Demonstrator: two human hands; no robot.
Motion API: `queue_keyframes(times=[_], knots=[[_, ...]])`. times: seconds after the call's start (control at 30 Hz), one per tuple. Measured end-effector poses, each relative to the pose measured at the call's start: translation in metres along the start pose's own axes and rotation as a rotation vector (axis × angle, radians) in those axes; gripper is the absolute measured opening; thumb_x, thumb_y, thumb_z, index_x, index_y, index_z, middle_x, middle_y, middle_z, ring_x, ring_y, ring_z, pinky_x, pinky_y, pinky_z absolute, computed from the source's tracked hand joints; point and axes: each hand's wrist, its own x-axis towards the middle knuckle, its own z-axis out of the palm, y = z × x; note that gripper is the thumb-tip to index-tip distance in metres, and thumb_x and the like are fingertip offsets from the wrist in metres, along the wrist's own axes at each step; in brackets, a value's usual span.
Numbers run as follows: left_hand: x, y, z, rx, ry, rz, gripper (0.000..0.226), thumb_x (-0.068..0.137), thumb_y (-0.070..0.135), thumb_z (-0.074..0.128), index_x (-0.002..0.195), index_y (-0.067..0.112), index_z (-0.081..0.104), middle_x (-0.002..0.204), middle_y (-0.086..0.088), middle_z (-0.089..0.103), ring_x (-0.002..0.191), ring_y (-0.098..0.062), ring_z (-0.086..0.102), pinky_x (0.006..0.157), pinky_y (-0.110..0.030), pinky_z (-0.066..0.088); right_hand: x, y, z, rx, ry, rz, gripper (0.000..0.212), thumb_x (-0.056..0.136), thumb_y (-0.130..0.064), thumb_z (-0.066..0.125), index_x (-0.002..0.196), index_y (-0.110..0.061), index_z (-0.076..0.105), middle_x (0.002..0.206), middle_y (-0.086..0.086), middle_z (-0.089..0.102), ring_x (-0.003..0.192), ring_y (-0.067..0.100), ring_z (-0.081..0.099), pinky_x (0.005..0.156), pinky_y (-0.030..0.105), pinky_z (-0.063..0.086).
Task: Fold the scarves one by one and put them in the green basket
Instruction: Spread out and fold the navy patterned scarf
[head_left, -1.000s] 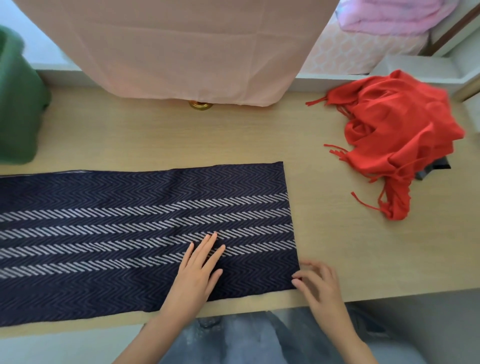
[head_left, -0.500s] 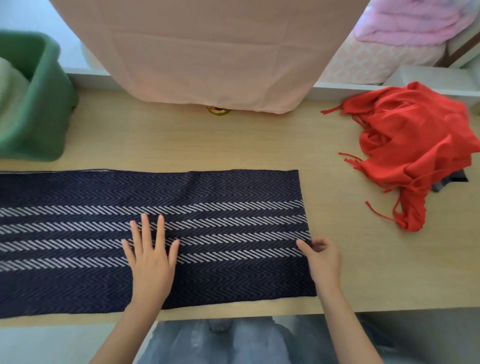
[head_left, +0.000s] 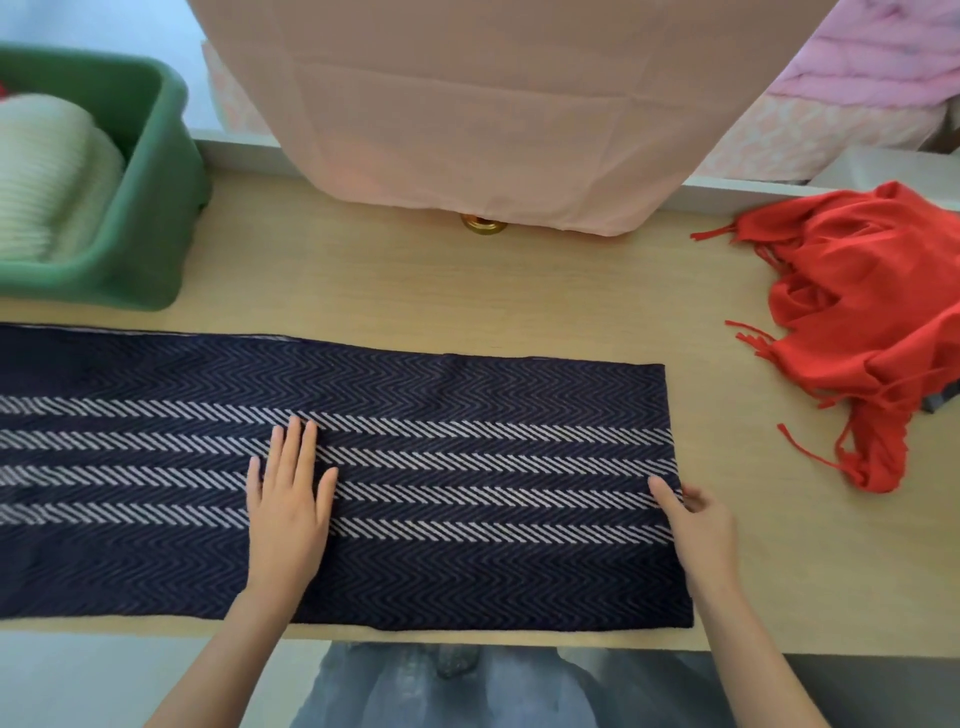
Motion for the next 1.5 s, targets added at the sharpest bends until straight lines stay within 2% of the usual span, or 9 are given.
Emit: queue_keyframes(times=[0.13, 0.23, 0.47, 0.57, 0.73, 1.03, 1.2, 1.33, 1.5], knots=[[0.000, -0.010, 0.004, 0.055, -0.008, 0.021, 0.063, 0.100, 0.046, 0.016, 0.153, 0.011, 0.017, 0.161, -0.004, 0.011, 0.149, -0.017, 0.004, 0.120, -0.044, 0.008, 0.008, -0.004, 0.002, -0.026, -0.047, -0.007, 0.017, 0.088, -0.021, 0.067, 0.098, -0.008, 0.068, 0.090, 0.004, 0.069, 0.083, 0.017, 0.064, 0.078, 0.034, 0.049], [-0.002, -0.008, 0.005, 0.075, -0.007, 0.035, 0.064, 0.099, 0.048, 0.017, 0.153, 0.013, 0.017, 0.161, -0.004, 0.011, 0.149, -0.018, 0.005, 0.120, -0.045, 0.006, 0.012, -0.006, 0.001, -0.127, 0.085, -0.071, 0.021, 0.086, -0.020, 0.069, 0.094, -0.001, 0.065, 0.089, 0.011, 0.068, 0.080, 0.022, 0.061, 0.072, 0.032, 0.042], [0.000, -0.004, 0.004, 0.081, -0.013, 0.019, 0.066, 0.097, 0.051, 0.019, 0.153, 0.016, 0.020, 0.161, -0.003, 0.014, 0.149, -0.019, 0.005, 0.119, -0.049, 0.006, 0.010, -0.017, 0.004, -0.320, 0.181, -0.145, 0.038, 0.082, -0.048, 0.067, 0.095, -0.013, 0.057, 0.085, -0.001, 0.061, 0.076, 0.020, 0.057, 0.062, 0.033, 0.039], [0.015, 0.008, 0.001, 0.091, -0.007, 0.036, 0.063, 0.098, 0.048, 0.019, 0.152, 0.016, 0.023, 0.160, -0.007, 0.017, 0.148, -0.022, 0.008, 0.118, -0.050, 0.009, 0.018, -0.025, 0.000, -0.296, 0.185, -0.138, 0.043, 0.085, -0.058, 0.058, 0.100, -0.018, 0.059, 0.089, -0.004, 0.061, 0.081, 0.018, 0.058, 0.068, 0.033, 0.041], [0.062, 0.042, 0.010, 0.121, -0.066, 0.190, 0.061, 0.098, 0.048, 0.014, 0.153, 0.021, 0.017, 0.161, -0.002, 0.006, 0.149, -0.019, -0.001, 0.120, -0.047, 0.002, 0.049, -0.056, 0.023, -0.212, 0.183, -0.144, 0.042, 0.086, -0.049, 0.063, 0.106, -0.012, 0.057, 0.095, 0.000, 0.060, 0.086, 0.018, 0.056, 0.073, 0.032, 0.040], [0.075, 0.053, 0.022, 0.163, -0.044, 0.118, 0.061, 0.097, 0.055, 0.014, 0.153, 0.031, 0.011, 0.162, 0.001, 0.005, 0.149, -0.021, -0.005, 0.117, -0.054, -0.005, 0.066, -0.055, 0.037, -0.344, 0.288, -0.171, 0.027, 0.091, -0.037, 0.060, 0.093, -0.011, 0.058, 0.085, 0.002, 0.059, 0.078, 0.022, 0.055, 0.065, 0.032, 0.038], [0.073, 0.073, 0.017, 0.074, -0.048, 0.047, 0.058, 0.101, 0.044, 0.033, 0.153, 0.023, 0.019, 0.162, -0.005, 0.005, 0.148, -0.023, -0.006, 0.116, -0.056, -0.005, 0.068, -0.054, 0.014, -0.211, 0.125, -0.159, 0.027, 0.087, -0.040, 0.066, 0.095, -0.015, 0.060, 0.086, -0.002, 0.062, 0.080, 0.016, 0.058, 0.071, 0.031, 0.042], [0.045, 0.116, 0.019, -0.024, -0.001, 0.175, 0.051, 0.100, 0.030, 0.040, 0.148, 0.014, 0.034, 0.159, -0.012, 0.018, 0.148, -0.027, 0.010, 0.119, -0.053, 0.011, 0.062, -0.041, -0.011, -0.247, -0.021, -0.112, 0.019, 0.084, -0.034, 0.070, 0.087, -0.016, 0.063, 0.085, -0.001, 0.065, 0.082, 0.017, 0.061, 0.078, 0.037, 0.051], [-0.012, 0.168, 0.050, 0.080, -0.143, 0.383, 0.059, 0.098, 0.043, 0.023, 0.150, 0.016, 0.031, 0.159, -0.009, 0.020, 0.147, -0.028, 0.017, 0.115, -0.054, 0.014, 0.024, -0.008, -0.030, -0.419, -0.097, -0.135, 0.018, 0.084, -0.031, 0.071, 0.081, -0.019, 0.059, 0.074, -0.001, 0.064, 0.070, 0.014, 0.061, 0.058, 0.031, 0.043]])
